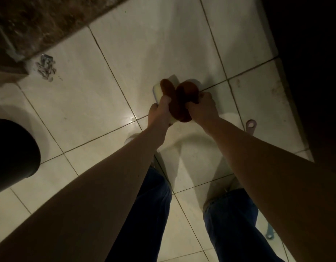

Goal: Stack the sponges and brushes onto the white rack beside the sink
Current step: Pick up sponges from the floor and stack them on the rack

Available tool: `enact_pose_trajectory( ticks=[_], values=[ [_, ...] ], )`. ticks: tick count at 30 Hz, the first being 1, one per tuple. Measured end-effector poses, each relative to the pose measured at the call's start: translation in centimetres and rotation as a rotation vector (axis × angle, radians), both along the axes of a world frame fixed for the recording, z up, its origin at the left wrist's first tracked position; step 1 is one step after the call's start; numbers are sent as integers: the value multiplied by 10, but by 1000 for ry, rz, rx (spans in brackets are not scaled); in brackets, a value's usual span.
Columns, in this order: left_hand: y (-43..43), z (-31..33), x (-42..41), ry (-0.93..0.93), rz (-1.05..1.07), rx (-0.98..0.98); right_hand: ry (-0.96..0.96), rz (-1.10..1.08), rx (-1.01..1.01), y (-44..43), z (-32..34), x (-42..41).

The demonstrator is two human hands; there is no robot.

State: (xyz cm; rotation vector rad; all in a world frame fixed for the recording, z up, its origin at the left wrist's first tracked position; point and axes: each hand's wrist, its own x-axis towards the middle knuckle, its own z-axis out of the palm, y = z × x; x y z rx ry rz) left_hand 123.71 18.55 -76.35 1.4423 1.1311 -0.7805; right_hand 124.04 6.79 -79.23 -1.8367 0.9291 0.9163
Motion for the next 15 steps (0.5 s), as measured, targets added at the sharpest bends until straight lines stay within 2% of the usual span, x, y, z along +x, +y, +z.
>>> enact_pose_trajectory(
  ticks=[3,7,10,15],
  values=[
    [5,11,-7,5,23,-5,-52,-61,-22,-3,16,-12],
    [2,51,-13,-19,-82,-40,-199,123,-41,-6,64,-16],
    [-7,92,-12,-63,-182,-30,-222,271,-56,-13,112,-15],
    [-29,180,-10,-83,-199,-9,-271,406,-175,-34,213,-14]
  ],
)
